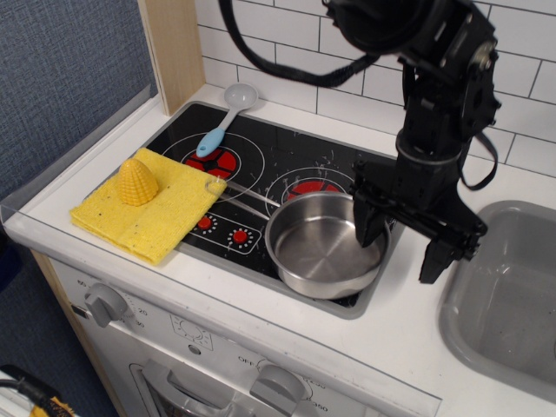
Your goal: Move the pot from the front right to the back right corner.
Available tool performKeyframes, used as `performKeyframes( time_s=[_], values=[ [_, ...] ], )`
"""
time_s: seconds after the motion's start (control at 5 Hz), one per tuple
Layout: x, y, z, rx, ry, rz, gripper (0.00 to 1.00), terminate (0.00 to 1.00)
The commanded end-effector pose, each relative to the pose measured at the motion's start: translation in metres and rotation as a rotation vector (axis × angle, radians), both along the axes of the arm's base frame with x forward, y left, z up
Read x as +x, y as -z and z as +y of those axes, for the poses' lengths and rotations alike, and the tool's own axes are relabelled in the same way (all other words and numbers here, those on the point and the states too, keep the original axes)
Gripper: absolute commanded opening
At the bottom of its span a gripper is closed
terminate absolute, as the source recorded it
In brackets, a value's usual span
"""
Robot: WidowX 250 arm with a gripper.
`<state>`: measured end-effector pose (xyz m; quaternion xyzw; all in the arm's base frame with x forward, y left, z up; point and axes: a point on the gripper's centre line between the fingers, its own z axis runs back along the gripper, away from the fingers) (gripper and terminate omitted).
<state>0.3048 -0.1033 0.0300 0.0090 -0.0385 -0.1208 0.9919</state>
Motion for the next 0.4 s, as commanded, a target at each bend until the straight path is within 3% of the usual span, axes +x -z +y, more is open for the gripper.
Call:
performKeyframes(
  time_s=[0.0,0.2],
  values=[
    [-0.0207,-0.0023,-0.0066,0.046,0.027,0.008,1.0,0.0],
    [-0.0279,0.002,-0.0082,0.054,0.025,0.02,0.0,0.0]
  ],
)
